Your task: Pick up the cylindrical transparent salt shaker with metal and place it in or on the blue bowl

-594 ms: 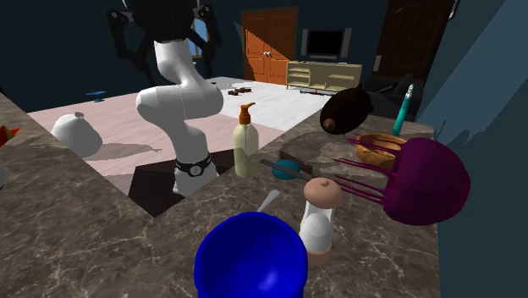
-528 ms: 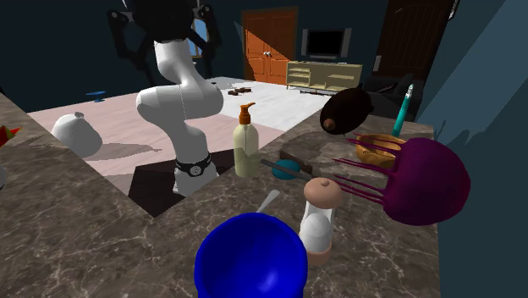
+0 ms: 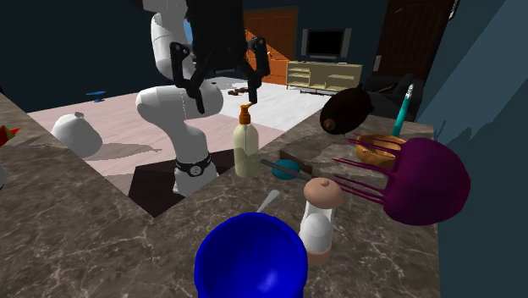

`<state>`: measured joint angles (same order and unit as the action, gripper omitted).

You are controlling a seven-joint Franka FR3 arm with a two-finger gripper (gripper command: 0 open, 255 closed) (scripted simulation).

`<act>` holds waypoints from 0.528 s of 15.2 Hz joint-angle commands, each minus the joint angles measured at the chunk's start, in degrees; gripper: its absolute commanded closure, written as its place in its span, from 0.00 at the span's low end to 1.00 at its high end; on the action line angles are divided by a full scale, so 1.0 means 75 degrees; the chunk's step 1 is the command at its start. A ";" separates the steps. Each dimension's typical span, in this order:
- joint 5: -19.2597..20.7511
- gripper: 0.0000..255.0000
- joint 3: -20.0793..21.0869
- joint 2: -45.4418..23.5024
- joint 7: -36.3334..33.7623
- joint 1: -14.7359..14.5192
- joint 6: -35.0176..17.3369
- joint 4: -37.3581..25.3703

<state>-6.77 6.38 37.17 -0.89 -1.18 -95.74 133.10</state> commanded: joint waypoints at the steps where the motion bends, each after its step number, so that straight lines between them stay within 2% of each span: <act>1: -0.0036 0.00 0.0309 -0.0432 -0.0341 -0.0026 -0.0459 -0.0057; 8: 0.0161 0.00 0.1364 -0.1967 -0.1636 -0.0057 -0.1766 -0.0477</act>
<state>-6.07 15.58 24.41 -11.74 -1.71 -107.42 130.19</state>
